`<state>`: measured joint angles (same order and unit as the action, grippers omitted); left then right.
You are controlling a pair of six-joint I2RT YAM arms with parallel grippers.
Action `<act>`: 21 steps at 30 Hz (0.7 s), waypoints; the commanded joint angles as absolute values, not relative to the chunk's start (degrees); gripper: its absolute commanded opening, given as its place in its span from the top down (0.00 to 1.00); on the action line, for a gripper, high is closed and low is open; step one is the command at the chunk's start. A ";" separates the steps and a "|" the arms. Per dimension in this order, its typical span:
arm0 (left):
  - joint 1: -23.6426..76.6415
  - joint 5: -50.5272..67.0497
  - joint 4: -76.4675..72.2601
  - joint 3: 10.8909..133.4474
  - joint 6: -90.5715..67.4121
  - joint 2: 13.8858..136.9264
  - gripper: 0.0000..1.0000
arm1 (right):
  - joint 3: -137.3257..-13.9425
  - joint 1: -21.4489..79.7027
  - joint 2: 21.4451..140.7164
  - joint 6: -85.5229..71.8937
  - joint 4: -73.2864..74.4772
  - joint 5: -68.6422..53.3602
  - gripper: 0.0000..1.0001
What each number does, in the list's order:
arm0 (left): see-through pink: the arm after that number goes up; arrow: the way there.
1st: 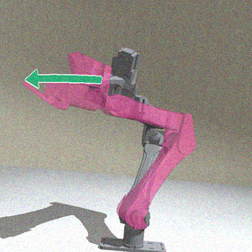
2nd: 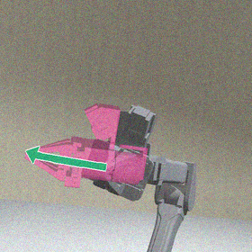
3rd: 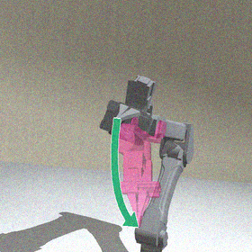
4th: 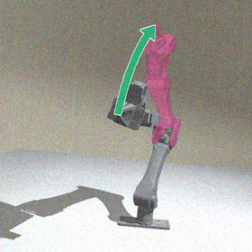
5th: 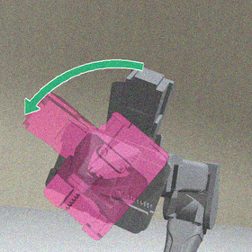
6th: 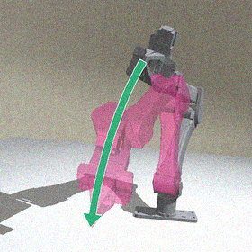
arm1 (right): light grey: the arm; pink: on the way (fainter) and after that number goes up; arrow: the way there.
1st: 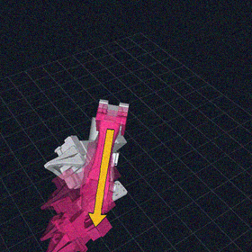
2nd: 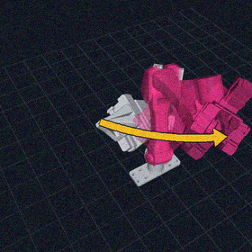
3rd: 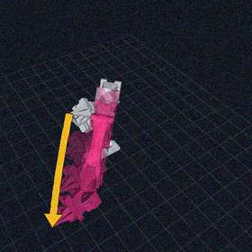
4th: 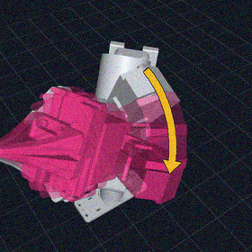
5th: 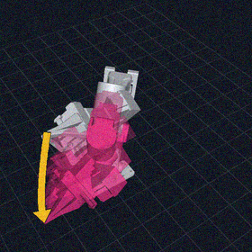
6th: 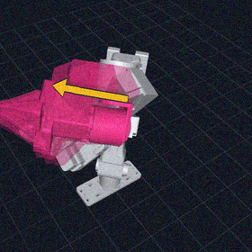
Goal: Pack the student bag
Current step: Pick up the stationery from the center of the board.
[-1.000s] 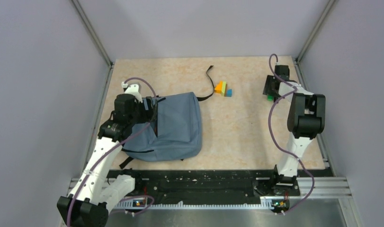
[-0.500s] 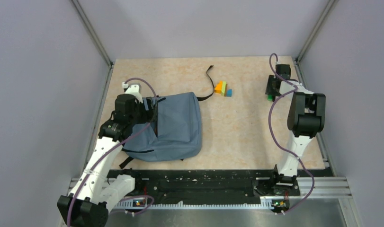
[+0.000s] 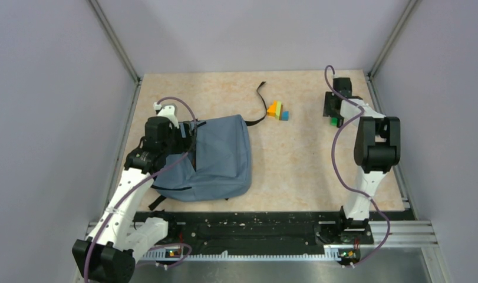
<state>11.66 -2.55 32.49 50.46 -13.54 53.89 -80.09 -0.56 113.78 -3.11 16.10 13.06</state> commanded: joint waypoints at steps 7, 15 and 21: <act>11.36 -2.36 30.01 50.70 -13.10 53.57 0.18 | -87.44 -1.28 117.32 -2.94 19.69 11.50 0.53; 11.40 -2.92 29.71 50.54 -13.05 52.91 0.18 | -88.68 -2.20 120.32 -3.45 21.73 11.56 0.55; 11.34 -3.77 29.80 50.69 -12.92 52.67 0.18 | -90.11 -2.20 122.31 -3.29 22.68 10.69 0.63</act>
<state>11.66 -2.68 32.51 50.46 -13.54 53.84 -87.33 -2.04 120.64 -3.18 20.99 11.29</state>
